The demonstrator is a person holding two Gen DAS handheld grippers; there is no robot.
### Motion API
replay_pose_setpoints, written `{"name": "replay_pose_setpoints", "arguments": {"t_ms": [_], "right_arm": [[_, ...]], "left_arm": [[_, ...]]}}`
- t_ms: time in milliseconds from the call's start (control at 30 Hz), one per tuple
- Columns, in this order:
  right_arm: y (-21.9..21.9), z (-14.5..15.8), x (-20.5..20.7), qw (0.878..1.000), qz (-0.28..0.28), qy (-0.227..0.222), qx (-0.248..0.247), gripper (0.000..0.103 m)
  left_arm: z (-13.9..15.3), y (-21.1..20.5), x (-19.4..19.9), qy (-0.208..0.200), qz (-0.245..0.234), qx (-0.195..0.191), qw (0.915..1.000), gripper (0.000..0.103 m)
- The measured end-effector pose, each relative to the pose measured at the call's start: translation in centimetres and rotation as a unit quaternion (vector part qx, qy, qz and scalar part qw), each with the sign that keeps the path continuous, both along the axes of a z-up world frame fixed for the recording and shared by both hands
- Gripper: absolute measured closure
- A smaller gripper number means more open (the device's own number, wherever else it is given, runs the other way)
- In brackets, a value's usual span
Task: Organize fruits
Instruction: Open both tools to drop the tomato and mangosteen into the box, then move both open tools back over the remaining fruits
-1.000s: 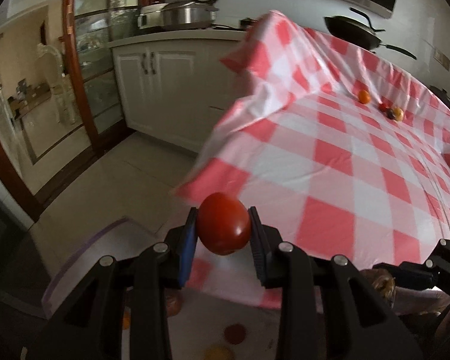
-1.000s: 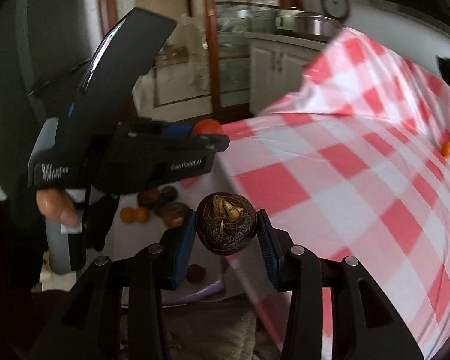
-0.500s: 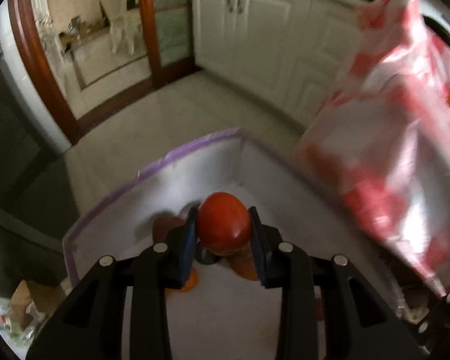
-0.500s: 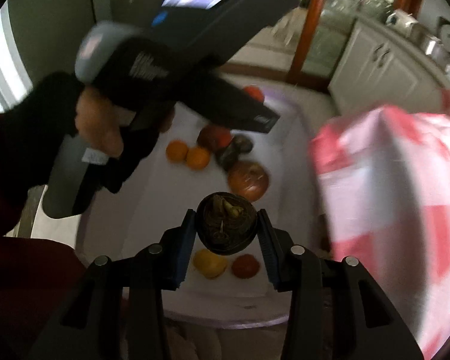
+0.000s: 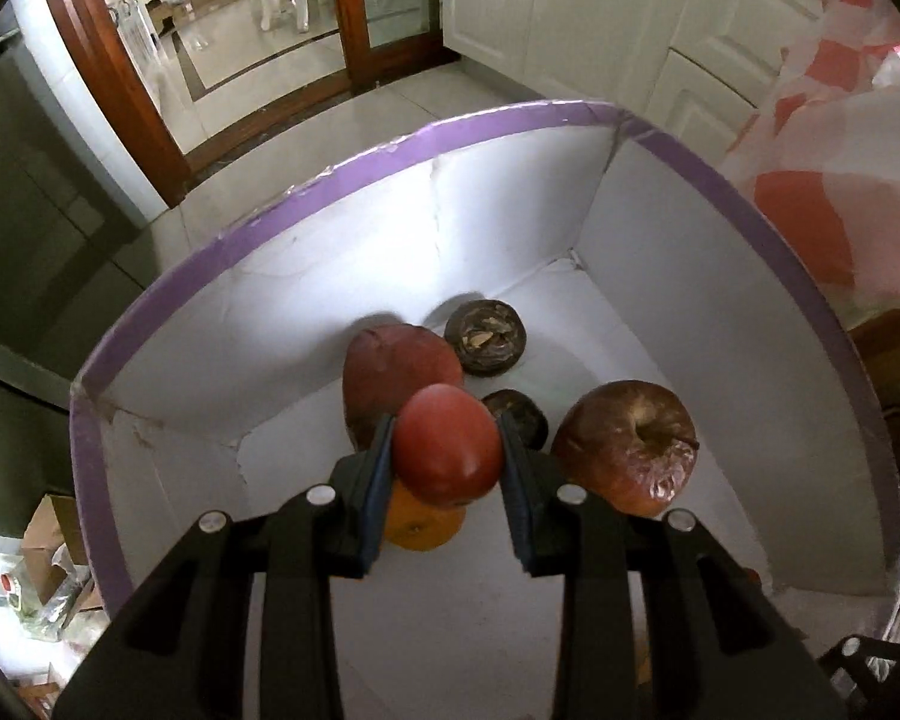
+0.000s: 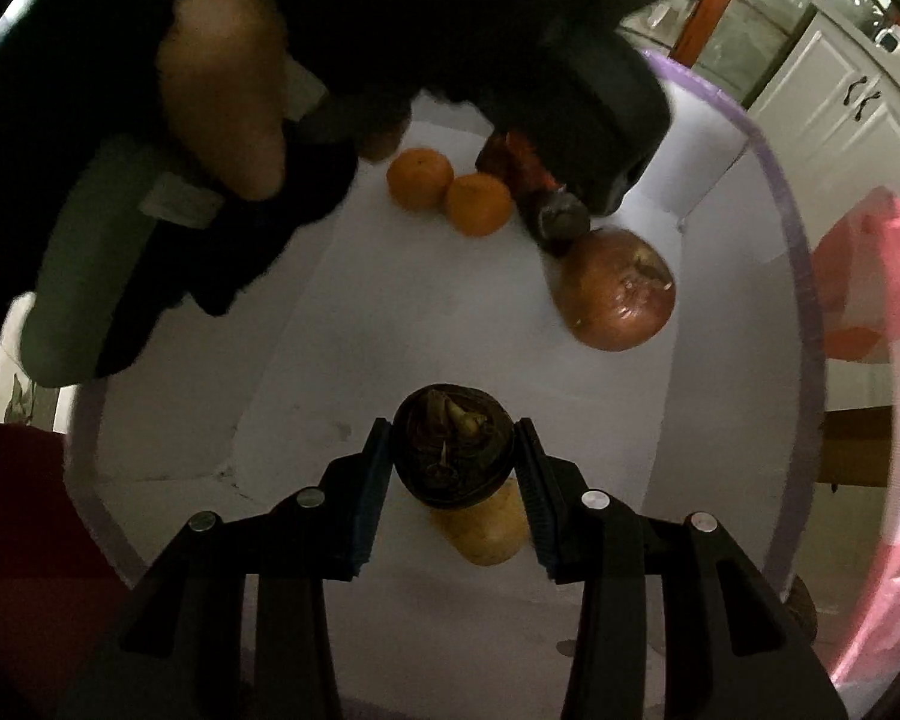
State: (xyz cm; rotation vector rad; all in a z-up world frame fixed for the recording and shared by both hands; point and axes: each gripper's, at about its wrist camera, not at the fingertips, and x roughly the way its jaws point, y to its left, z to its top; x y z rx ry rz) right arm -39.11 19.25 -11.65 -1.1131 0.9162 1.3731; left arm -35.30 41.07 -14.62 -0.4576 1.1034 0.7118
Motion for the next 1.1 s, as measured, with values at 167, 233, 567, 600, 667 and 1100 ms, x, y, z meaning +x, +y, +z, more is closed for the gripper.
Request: {"name": "replay_pose_setpoints", "arguments": {"t_ms": [167, 233, 567, 600, 667, 1100], "right_arm": [[-0.2, 0.0, 0.5, 1.0, -0.014, 0.004, -0.002, 0.061], [-0.2, 0.1, 0.6, 1.0, -0.018, 0.0, 0.002, 0.055], [-2.9, 7.4, 0.8, 0.992, -0.015, 0.002, 0.129, 0.03], [-3.5, 9.3, 1.3, 0.987, -0.025, 0.011, 0.157, 0.029], [-4.9, 12.6, 2.5, 0.977, -0.046, 0.024, 0.205, 0.027], [-25.7, 23.3, 21.4, 0.84, -0.36, -0.163, 0.372, 0.016]], "left_arm": [[-0.1, -0.7, 0.7, 0.013, -0.005, 0.004, 0.9999, 0.068], [-0.2, -0.8, 1.3, 0.014, -0.004, 0.006, 0.9999, 0.058], [3.6, -1.0, 1.4, 0.005, 0.031, 0.092, 0.9953, 0.022], [5.0, -1.2, 1.5, -0.004, 0.04, 0.121, 0.9919, 0.022], [7.8, -2.0, 1.8, -0.026, 0.056, 0.169, 0.9837, 0.017], [24.2, -18.9, 17.5, -0.284, -0.192, 0.134, 0.9297, 0.002]]}}
